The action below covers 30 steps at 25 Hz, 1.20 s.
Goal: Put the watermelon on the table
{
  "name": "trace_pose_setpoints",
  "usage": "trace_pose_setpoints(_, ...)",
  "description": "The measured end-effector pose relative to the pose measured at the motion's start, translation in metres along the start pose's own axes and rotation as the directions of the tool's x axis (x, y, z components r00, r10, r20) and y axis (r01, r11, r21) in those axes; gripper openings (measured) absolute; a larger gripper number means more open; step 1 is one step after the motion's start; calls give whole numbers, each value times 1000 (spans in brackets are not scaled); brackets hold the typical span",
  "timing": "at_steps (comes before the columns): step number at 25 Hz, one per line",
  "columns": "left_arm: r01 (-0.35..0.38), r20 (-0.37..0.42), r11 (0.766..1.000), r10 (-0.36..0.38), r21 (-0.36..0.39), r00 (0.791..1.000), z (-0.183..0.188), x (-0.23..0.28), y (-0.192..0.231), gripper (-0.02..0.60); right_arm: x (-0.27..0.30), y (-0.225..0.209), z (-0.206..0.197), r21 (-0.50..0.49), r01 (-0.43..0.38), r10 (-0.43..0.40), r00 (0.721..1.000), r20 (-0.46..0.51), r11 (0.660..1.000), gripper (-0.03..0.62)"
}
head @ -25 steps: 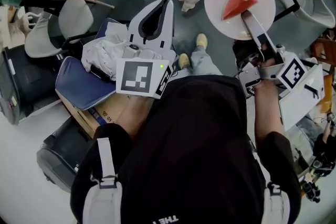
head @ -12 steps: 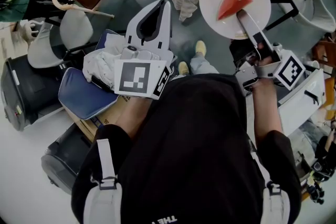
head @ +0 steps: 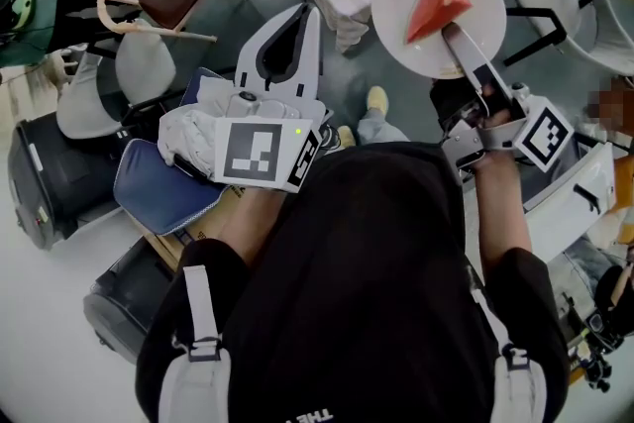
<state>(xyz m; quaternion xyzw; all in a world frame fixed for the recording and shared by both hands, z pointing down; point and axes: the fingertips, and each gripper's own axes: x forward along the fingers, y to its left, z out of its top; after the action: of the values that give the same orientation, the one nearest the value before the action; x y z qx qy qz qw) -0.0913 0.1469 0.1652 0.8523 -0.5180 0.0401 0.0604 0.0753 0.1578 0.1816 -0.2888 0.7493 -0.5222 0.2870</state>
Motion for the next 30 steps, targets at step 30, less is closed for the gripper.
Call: trace_pose_setpoints(30,-81,-27,995,83,51,996,8,70,-21,11,13,-35,70,47,-39,42,997,-66,998,18)
